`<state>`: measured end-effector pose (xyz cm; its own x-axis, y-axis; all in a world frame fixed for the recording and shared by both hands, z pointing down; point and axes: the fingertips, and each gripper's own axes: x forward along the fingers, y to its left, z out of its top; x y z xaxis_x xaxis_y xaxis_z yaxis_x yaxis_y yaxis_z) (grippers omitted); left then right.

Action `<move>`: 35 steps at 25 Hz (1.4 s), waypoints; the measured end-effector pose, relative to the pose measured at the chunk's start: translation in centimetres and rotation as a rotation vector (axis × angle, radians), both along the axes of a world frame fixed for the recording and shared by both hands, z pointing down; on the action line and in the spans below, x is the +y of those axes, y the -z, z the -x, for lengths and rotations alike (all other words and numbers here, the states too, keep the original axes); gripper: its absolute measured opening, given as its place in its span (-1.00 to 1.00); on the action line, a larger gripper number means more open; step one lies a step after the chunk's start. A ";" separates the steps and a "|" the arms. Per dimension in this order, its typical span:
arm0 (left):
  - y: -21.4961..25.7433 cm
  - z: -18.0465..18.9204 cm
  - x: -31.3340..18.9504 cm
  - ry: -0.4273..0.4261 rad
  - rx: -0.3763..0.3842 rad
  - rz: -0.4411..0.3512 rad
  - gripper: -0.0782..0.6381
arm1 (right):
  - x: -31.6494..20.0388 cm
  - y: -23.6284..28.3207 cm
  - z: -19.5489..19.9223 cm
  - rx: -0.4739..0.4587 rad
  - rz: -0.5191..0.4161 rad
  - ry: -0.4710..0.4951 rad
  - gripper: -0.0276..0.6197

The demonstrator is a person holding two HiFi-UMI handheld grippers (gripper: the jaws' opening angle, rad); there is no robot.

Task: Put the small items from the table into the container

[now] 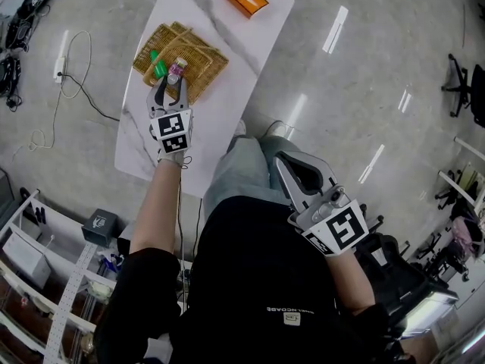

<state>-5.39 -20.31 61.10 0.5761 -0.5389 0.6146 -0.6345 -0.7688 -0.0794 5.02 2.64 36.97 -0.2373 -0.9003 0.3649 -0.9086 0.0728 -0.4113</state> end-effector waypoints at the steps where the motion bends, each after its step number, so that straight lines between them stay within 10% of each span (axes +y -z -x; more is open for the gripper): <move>1: 0.0 -0.1 0.0 -0.002 0.001 0.000 -0.36 | 0.1 0.0 0.0 -0.001 0.001 -0.001 -0.89; 35: 1.4 0.2 -0.1 0.004 0.015 -0.043 -0.31 | -0.1 0.2 -0.9 0.008 -0.020 -0.008 -0.89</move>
<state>-5.57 -20.38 59.68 0.5828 -0.5668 0.5823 -0.6387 -0.7625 -0.1031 5.94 2.56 36.78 -0.2271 -0.9094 0.3484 -0.9124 0.0736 -0.4026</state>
